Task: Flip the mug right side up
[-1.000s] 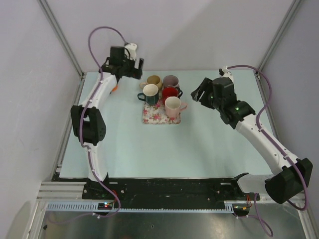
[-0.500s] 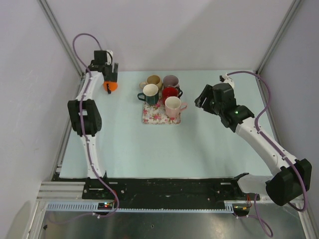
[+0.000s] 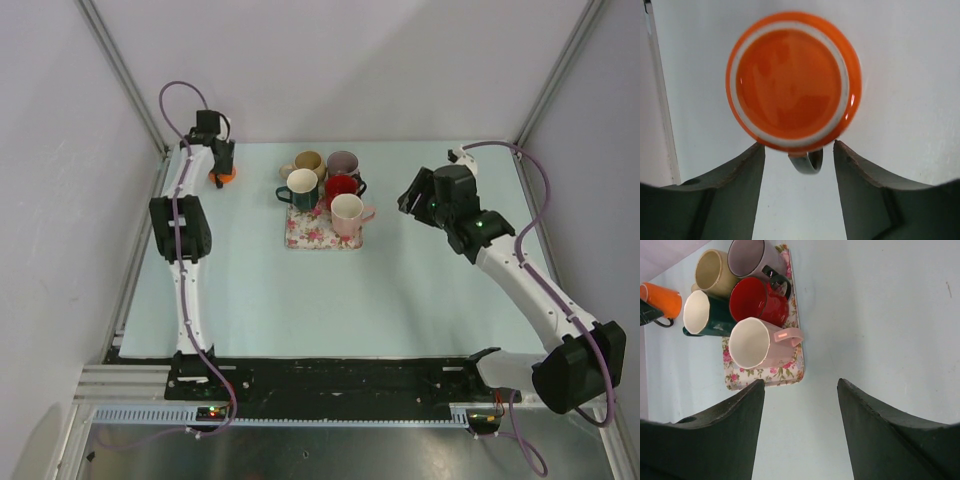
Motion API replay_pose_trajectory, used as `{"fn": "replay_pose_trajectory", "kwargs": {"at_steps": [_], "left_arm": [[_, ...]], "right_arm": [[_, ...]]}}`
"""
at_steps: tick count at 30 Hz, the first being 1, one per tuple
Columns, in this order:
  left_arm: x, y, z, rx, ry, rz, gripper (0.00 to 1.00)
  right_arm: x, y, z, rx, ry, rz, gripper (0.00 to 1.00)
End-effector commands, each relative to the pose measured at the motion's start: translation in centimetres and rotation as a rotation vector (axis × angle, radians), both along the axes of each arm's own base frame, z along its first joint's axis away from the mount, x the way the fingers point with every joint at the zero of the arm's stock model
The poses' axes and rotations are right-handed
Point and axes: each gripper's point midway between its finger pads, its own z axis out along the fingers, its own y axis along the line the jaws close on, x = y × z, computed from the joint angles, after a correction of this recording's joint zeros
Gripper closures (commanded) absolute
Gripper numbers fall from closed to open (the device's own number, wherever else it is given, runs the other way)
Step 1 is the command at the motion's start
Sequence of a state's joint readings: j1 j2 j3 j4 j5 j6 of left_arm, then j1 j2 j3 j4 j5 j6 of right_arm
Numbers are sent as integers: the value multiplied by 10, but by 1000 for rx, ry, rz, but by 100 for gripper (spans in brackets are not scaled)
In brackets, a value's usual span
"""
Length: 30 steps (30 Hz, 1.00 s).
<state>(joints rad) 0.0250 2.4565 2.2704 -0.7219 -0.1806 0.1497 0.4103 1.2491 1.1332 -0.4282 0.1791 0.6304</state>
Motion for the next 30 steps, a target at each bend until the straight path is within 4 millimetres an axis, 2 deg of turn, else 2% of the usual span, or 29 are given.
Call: {"fn": "replay_pose_trajectory", "kwargs": {"at_steps": [1, 6, 8, 10, 11, 14, 18, 23, 26, 29, 30], "left_arm": [[19, 2, 10, 4, -51, -18, 41], [24, 3, 1, 4, -47, -28, 61], [25, 3, 3, -8, -50, -35, 72], [24, 3, 4, -22, -53, -33, 90], [23, 5, 4, -30, -53, -23, 95], [17, 8, 21, -75, -75, -12, 99], [-5, -2, 65, -166, -116, -52, 100], [-53, -38, 143, -324, -204, -139, 100], [-84, -63, 190, -441, -267, -176, 100], [-122, -94, 240, -539, -333, -251, 100], [-134, -106, 249, -554, -338, -281, 100]], "right_arm": [[4, -13, 25, -1, -85, -31, 35], [5, -22, 29, -8, -97, -56, 35], [6, -23, 30, -8, -102, -59, 35], [7, -23, 31, -3, -107, -55, 35], [7, -23, 32, 0, -112, -53, 35], [6, -22, 37, -1, -127, -39, 35], [2, -6, 51, -44, -197, 111, 35], [-11, 31, 82, -183, -393, 356, 34], [-24, 62, 93, -301, -513, 520, 34], [-38, 102, 101, -368, -663, 694, 33], [-42, 115, 107, -380, -738, 750, 32]]}}
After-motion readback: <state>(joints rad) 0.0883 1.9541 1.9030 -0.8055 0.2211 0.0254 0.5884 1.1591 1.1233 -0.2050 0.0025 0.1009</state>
